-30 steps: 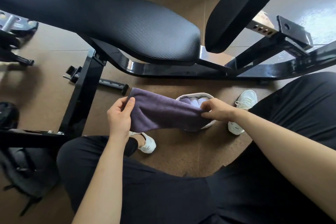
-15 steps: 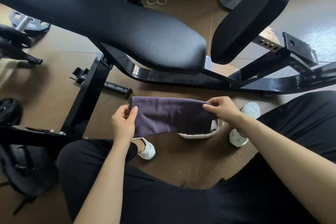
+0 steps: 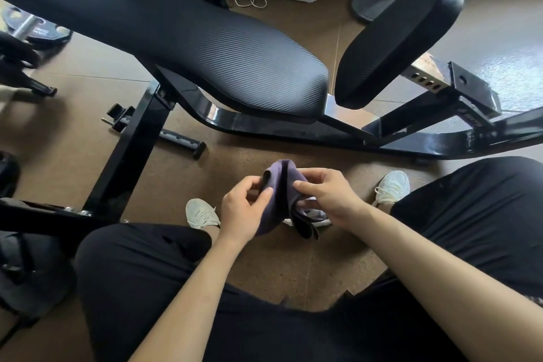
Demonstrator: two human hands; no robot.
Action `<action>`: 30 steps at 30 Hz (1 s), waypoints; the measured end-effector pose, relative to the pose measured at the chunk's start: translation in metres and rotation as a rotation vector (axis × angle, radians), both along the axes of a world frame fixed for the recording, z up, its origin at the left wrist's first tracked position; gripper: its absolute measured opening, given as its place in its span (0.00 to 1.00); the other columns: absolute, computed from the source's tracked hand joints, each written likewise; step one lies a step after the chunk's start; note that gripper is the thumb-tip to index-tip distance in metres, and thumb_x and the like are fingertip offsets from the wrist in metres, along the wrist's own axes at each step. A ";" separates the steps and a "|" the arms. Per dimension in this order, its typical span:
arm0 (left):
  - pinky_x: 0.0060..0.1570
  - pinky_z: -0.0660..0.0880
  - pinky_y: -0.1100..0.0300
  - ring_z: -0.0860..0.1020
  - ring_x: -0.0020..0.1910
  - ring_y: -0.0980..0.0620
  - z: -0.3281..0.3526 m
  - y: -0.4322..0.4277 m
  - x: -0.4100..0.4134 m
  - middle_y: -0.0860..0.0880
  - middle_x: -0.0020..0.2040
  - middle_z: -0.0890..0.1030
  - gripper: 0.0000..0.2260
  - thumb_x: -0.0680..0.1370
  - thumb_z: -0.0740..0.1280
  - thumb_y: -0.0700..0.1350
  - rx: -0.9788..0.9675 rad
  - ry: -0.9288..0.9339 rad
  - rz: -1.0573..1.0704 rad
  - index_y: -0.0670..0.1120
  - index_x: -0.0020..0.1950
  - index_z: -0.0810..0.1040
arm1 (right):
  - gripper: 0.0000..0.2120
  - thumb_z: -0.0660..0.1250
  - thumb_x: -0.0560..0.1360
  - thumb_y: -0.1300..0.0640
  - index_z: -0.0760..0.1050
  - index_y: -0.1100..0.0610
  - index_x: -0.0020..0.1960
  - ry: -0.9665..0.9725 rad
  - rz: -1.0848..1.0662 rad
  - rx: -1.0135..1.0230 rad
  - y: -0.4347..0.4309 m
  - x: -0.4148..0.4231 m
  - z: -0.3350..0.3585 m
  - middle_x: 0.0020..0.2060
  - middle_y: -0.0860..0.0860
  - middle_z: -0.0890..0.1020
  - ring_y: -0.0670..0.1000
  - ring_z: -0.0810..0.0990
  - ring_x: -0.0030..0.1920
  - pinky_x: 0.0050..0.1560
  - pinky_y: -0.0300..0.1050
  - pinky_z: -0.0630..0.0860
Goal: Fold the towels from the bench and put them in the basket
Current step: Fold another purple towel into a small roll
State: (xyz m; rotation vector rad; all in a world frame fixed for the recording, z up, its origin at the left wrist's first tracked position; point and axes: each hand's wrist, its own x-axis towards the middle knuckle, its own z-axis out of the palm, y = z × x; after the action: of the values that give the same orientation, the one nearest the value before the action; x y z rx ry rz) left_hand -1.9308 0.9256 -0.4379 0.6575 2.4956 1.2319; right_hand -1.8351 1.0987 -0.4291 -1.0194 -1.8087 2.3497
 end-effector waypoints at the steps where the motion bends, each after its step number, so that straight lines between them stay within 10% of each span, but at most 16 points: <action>1: 0.50 0.79 0.58 0.82 0.48 0.57 -0.001 0.001 0.002 0.55 0.47 0.84 0.06 0.78 0.72 0.46 0.003 -0.003 -0.013 0.50 0.56 0.82 | 0.11 0.68 0.79 0.65 0.82 0.61 0.61 0.015 0.010 0.020 -0.003 0.000 -0.001 0.51 0.62 0.86 0.58 0.86 0.47 0.52 0.56 0.83; 11: 0.55 0.81 0.51 0.82 0.53 0.59 -0.002 0.004 0.013 0.57 0.52 0.84 0.11 0.77 0.70 0.53 0.086 -0.100 -0.040 0.52 0.57 0.79 | 0.19 0.70 0.74 0.72 0.81 0.57 0.61 0.096 0.032 0.012 -0.013 0.001 0.004 0.54 0.52 0.86 0.53 0.86 0.55 0.56 0.48 0.83; 17: 0.48 0.80 0.63 0.82 0.51 0.59 0.003 0.004 0.011 0.57 0.51 0.82 0.20 0.71 0.79 0.52 0.123 -0.079 0.022 0.51 0.58 0.76 | 0.22 0.66 0.75 0.74 0.76 0.60 0.67 0.143 0.081 -0.066 -0.015 0.001 0.006 0.57 0.54 0.85 0.52 0.85 0.57 0.56 0.43 0.82; 25: 0.52 0.78 0.61 0.83 0.55 0.55 0.005 0.001 -0.006 0.51 0.52 0.85 0.07 0.80 0.70 0.40 0.389 -0.332 0.135 0.48 0.56 0.79 | 0.19 0.75 0.72 0.64 0.74 0.52 0.58 0.102 0.087 0.419 0.002 0.001 -0.015 0.56 0.42 0.79 0.41 0.79 0.58 0.53 0.30 0.77; 30: 0.60 0.77 0.56 0.81 0.60 0.50 0.010 0.001 -0.014 0.47 0.58 0.84 0.09 0.82 0.66 0.44 0.540 -0.550 0.229 0.45 0.61 0.79 | 0.22 0.76 0.70 0.64 0.66 0.55 0.55 0.158 0.234 0.156 -0.001 0.000 -0.027 0.58 0.51 0.77 0.53 0.79 0.56 0.46 0.51 0.81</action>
State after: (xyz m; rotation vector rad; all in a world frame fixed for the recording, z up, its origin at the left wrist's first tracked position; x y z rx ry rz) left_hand -1.9443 0.9263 -0.4274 0.0980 1.8235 1.8919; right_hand -1.8347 1.0977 -0.4560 -0.6161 -2.1077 2.2845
